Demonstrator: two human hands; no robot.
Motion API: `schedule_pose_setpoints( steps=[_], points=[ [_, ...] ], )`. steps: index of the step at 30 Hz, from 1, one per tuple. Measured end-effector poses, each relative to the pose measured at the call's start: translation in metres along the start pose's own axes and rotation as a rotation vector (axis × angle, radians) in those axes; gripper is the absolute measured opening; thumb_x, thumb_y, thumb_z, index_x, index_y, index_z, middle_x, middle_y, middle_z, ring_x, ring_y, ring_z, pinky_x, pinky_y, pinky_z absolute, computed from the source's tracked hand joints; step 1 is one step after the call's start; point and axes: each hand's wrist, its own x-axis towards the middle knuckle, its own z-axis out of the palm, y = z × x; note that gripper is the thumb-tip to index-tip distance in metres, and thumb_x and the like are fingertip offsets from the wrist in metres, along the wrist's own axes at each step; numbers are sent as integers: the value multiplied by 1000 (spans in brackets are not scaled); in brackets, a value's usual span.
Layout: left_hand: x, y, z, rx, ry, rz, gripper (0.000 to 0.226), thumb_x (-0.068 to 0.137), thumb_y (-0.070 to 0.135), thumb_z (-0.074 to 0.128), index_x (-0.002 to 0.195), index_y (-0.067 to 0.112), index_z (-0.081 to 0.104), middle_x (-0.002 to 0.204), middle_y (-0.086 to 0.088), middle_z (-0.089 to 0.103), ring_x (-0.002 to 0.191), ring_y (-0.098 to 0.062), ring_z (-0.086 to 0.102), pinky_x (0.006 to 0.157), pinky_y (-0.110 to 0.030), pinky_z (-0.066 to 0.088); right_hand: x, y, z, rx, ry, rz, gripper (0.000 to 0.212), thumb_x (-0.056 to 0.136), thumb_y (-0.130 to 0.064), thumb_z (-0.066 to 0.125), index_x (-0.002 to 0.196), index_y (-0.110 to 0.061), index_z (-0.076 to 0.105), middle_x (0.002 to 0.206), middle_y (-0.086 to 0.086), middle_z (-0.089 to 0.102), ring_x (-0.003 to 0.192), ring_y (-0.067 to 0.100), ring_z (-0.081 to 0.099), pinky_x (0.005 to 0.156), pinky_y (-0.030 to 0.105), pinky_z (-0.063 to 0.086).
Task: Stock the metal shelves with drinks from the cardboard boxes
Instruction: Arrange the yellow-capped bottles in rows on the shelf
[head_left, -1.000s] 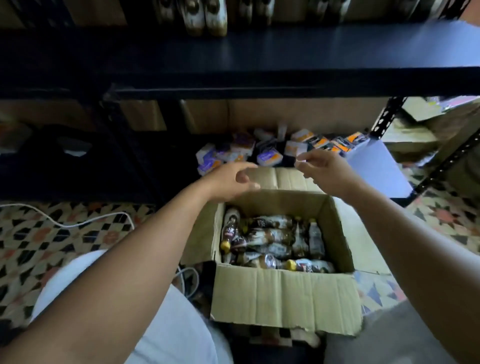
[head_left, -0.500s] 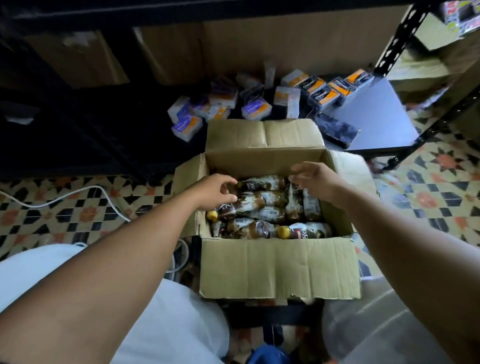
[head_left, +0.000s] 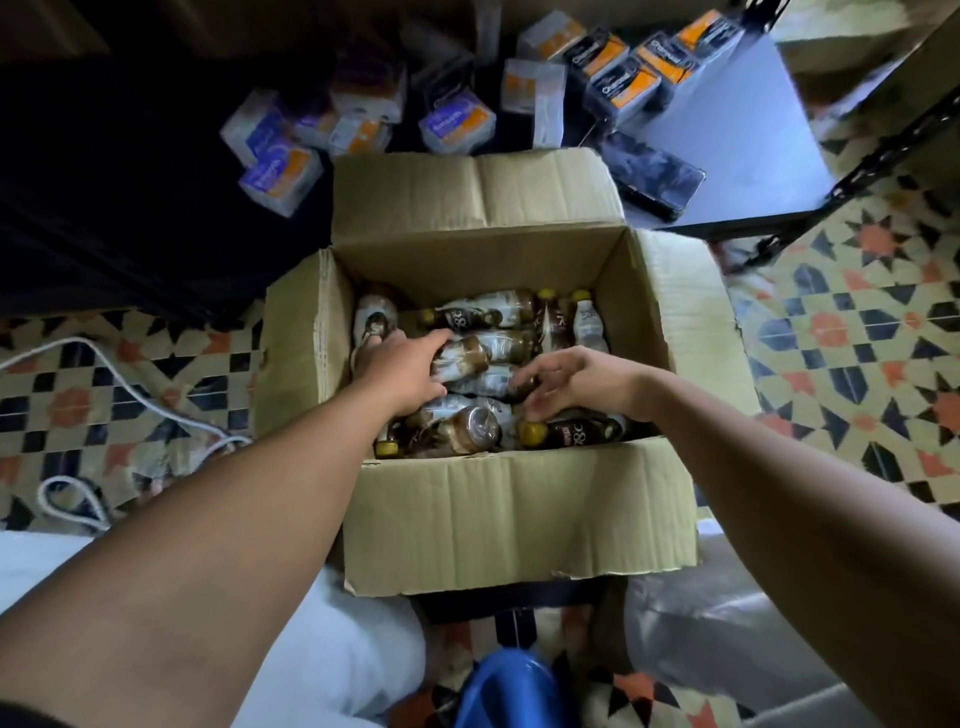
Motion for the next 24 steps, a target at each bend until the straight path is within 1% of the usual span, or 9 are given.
schedule_pose_setpoints(
  steps=[4, 7, 8, 11, 14, 16, 19, 22, 24],
  points=[
    [5, -6, 8, -8, 25, 26, 82, 89, 54, 68, 156, 45, 20, 140, -16, 52, 125, -39, 43, 106, -43, 30, -2, 4, -1, -55, -123, 34, 53, 78, -16, 88, 124, -32, 67, 105, -1, 79, 110, 10, 71, 119, 45, 36],
    [7, -9, 9, -90, 41, 36, 88, 83, 60, 70, 153, 51, 17, 135, -11, 59, 121, -40, 49, 102, -45, 31, -1, 7, -2, -80, -155, 30, 62, 63, -25, 95, 117, -43, 70, 110, -4, 78, 111, 12, 70, 114, 46, 43],
    [6, -9, 8, -116, 47, 50, 89, 83, 59, 72, 153, 50, 18, 136, -7, 61, 123, -38, 51, 104, -46, 30, -1, 7, -2, -85, -153, 29, 61, 63, -23, 95, 115, -44, 71, 111, -4, 77, 111, 12, 70, 112, 46, 46],
    [1, -4, 5, -163, 92, 113, 89, 82, 55, 75, 153, 47, 20, 137, 1, 63, 123, -34, 56, 107, -45, 28, -2, 7, -2, -104, -136, 24, 58, 74, -4, 89, 118, -36, 69, 111, -3, 77, 107, 8, 70, 109, 41, 50],
    [-3, -2, 2, -176, 125, 145, 88, 82, 56, 74, 151, 49, 19, 137, 0, 63, 120, -35, 56, 103, -43, 30, -3, 7, 1, -92, -79, -34, 58, 72, -1, 89, 118, -31, 70, 106, 2, 77, 105, 16, 71, 102, 39, 52],
    [-5, 0, 0, -199, 125, 157, 87, 83, 56, 73, 151, 48, 20, 139, 3, 61, 124, -31, 57, 104, -42, 27, -3, 8, 1, -76, 6, -100, 58, 71, -3, 90, 118, -32, 71, 103, 4, 75, 103, 22, 70, 97, 36, 52],
    [-5, 0, -4, -236, 159, 154, 84, 83, 54, 74, 150, 46, 24, 141, 7, 59, 127, -26, 56, 102, -42, 28, -6, 5, -5, -25, 108, -166, 54, 76, -4, 87, 121, -31, 73, 91, -5, 71, 89, 16, 68, 90, 26, 52],
    [-4, -3, -12, -250, 166, 164, 73, 83, 51, 75, 144, 44, 36, 136, 3, 62, 119, -28, 59, 103, -43, 41, -10, 4, -10, 24, 194, -187, 39, 81, -7, 85, 114, -27, 77, 94, -2, 78, 81, 9, 71, 84, 22, 53],
    [-2, -3, -18, -281, 171, 178, 64, 82, 52, 76, 137, 45, 42, 128, 2, 66, 108, -27, 62, 93, -40, 50, -12, 4, -10, 68, 241, -210, 33, 83, -5, 83, 111, -22, 77, 97, 0, 78, 84, 5, 70, 85, 22, 52]
  ],
)
